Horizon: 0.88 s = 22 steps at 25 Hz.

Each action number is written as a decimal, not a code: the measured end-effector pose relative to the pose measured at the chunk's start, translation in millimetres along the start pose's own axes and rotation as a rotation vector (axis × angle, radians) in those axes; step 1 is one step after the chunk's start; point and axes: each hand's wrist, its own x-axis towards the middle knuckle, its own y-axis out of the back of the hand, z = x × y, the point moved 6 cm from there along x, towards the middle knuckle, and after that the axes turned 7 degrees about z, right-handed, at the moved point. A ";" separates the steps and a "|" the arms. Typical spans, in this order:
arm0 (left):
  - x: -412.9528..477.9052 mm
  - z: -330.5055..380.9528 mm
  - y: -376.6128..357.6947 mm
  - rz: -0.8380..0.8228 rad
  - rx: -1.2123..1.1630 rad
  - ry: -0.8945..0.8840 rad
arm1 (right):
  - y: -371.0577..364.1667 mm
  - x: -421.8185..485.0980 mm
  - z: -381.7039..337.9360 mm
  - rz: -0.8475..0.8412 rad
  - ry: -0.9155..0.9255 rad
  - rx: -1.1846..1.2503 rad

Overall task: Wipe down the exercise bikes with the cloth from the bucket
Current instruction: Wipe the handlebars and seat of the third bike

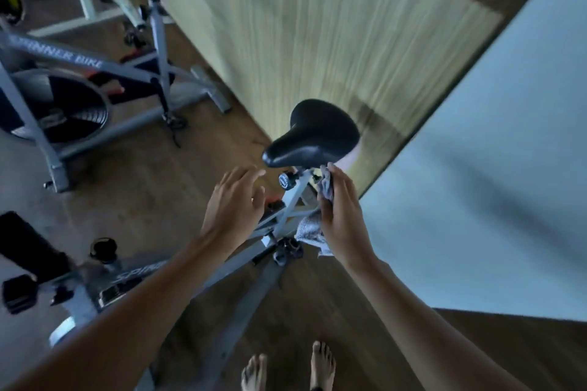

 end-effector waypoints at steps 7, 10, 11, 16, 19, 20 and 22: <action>69.9 -57.3 -80.2 0.248 -0.163 0.035 | -109.4 75.7 63.5 0.069 0.408 -0.089; 79.5 -61.2 -95.4 0.266 -0.284 0.024 | -123.3 91.5 65.2 0.153 0.473 -0.092; 80.4 -63.2 -99.0 0.274 -0.327 0.035 | -127.5 94.2 66.8 0.169 0.488 -0.121; 83.7 -71.7 -101.8 0.286 -0.520 0.120 | -136.7 96.4 73.4 0.167 0.524 -0.200; 87.1 -76.0 -101.3 0.279 -0.601 0.169 | -135.5 103.2 68.0 0.267 0.445 -0.087; 87.6 -76.5 -101.7 0.272 -0.623 0.178 | -137.4 108.7 64.0 0.329 0.409 -0.068; 86.7 -76.5 -103.1 0.243 -0.666 0.180 | -144.8 117.3 55.2 0.432 0.339 -0.068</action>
